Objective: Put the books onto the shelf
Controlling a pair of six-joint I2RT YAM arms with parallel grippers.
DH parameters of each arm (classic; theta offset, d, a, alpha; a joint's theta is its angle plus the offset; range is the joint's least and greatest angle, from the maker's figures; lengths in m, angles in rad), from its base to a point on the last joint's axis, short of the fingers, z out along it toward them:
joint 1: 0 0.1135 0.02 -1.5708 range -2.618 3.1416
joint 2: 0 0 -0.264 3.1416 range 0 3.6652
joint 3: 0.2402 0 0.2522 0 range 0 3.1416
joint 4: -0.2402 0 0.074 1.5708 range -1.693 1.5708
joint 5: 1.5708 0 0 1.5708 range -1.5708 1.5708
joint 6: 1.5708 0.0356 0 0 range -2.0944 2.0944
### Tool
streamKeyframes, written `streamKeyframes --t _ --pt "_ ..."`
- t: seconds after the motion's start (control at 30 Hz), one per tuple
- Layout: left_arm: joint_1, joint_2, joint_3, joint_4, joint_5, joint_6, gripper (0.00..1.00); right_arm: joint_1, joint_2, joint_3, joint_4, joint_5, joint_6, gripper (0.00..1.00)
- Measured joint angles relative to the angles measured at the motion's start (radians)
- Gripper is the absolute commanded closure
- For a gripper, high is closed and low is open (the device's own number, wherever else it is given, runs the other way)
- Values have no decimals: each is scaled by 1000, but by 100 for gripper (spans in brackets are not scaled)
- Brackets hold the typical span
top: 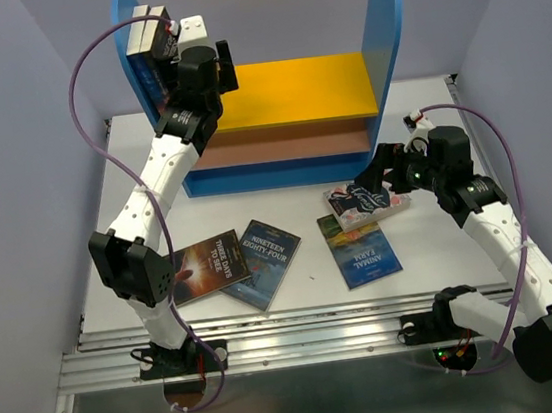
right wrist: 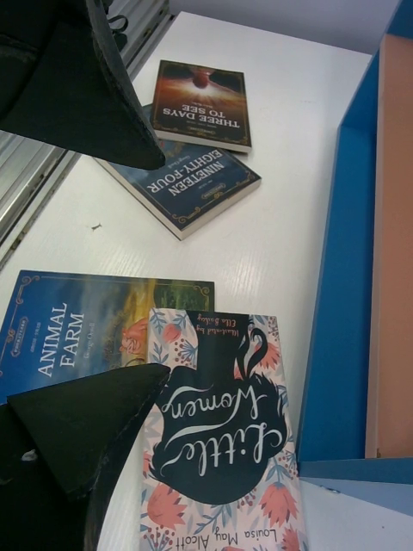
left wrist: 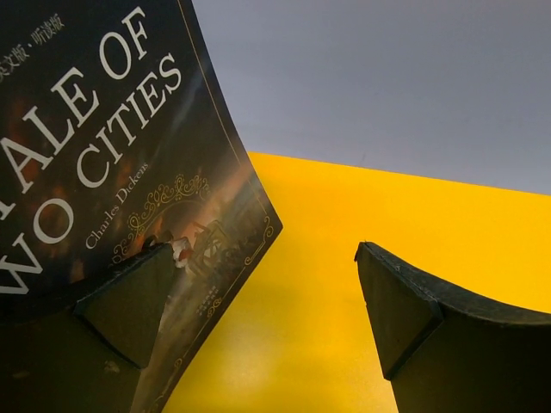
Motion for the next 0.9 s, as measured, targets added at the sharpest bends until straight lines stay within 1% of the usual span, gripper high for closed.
streamKeyframes --t 0.17,0.37,0.43,0.67,0.8,0.9 --pt "9 -1 -10 19 50 -7 1 0 1 0 0 0 0 0" --pt "18 -61 -116 79 151 -23 1 0 1 0 0 0 -2 0" --pt "19 -71 -127 95 171 -29 1 0 1 0 0 3 -3 0" --pt "18 -57 -111 119 220 -31 1 0 1 0 0 7 -7 0" --pt "17 14 -38 109 227 -31 1 0 1 0 0 11 -7 0" --pt "16 63 -12 97 227 -30 1 0 1 0 0 15 -7 0"
